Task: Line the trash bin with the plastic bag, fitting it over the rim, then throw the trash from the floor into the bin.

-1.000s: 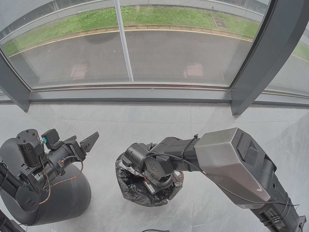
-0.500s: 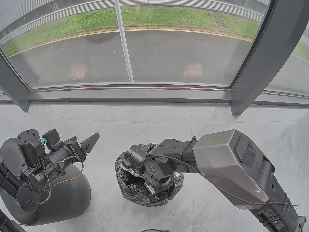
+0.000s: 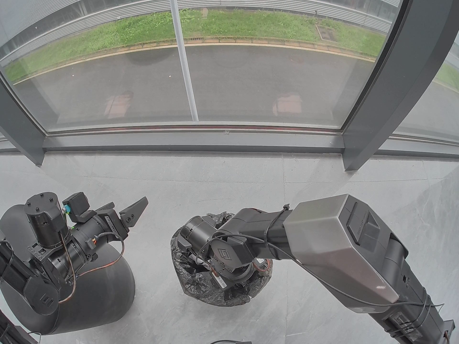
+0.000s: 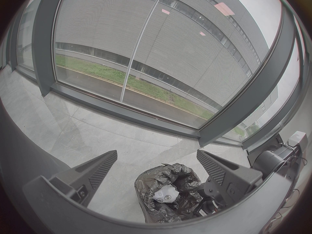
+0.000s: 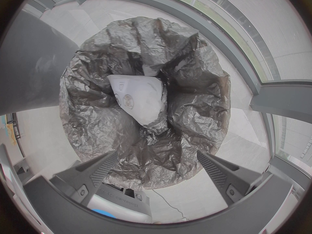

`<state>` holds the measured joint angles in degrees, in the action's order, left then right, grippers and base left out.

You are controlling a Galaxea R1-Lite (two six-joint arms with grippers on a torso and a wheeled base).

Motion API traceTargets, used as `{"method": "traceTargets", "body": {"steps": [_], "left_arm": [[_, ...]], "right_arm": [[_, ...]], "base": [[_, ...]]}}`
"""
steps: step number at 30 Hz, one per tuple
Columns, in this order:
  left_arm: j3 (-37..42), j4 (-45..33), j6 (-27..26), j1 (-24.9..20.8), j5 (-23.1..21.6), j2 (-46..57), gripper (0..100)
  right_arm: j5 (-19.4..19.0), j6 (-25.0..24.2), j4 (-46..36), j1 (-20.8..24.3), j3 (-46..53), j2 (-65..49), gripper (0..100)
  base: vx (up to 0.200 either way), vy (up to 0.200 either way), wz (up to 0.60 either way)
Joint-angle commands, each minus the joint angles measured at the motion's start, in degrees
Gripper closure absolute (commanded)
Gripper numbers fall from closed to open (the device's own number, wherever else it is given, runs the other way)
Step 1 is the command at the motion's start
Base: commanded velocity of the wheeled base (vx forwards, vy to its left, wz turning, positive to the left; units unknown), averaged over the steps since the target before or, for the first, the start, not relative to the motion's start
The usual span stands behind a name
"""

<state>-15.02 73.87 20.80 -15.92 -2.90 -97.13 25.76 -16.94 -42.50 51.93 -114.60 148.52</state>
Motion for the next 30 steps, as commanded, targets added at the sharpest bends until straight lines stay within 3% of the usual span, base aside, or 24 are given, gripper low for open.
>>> {"method": "traceTargets", "body": {"steps": [1, 15, 22, 25, 30], "left_arm": [[0.0, 0.0, 0.0, 0.0, 0.0, 0.0, 0], [-0.2, 0.0, -0.3, 0.0, 0.4, 0.9, 0], [1.2, -1.7, -4.5, -2.3, 5.1, 12.3, 0], [0.7, -9.6, -9.8, -2.5, 9.3, 22.2, 0], [-5.7, -38.4, -11.0, -2.5, 11.5, 44.8, 0]], "right_arm": [[0.1, 0.1, 0.0, 0.5, 0.0, -0.1, 0], [3.2, 2.7, 0.0, 2.9, 0.0, -2.9, 0], [4.9, 4.9, -0.1, 3.4, 0.0, -4.7, 0], [4.8, 6.9, 0.0, 3.4, 0.0, -6.0, 0], [5.2, 7.5, -0.7, 3.9, 0.0, -7.9, 0]], "base": [[0.0, 0.0, 0.0], [0.0, 0.0, 0.0], [0.0, 0.0, 0.0], [0.0, 0.0, 0.0], [0.0, 0.0, 0.0]]}}
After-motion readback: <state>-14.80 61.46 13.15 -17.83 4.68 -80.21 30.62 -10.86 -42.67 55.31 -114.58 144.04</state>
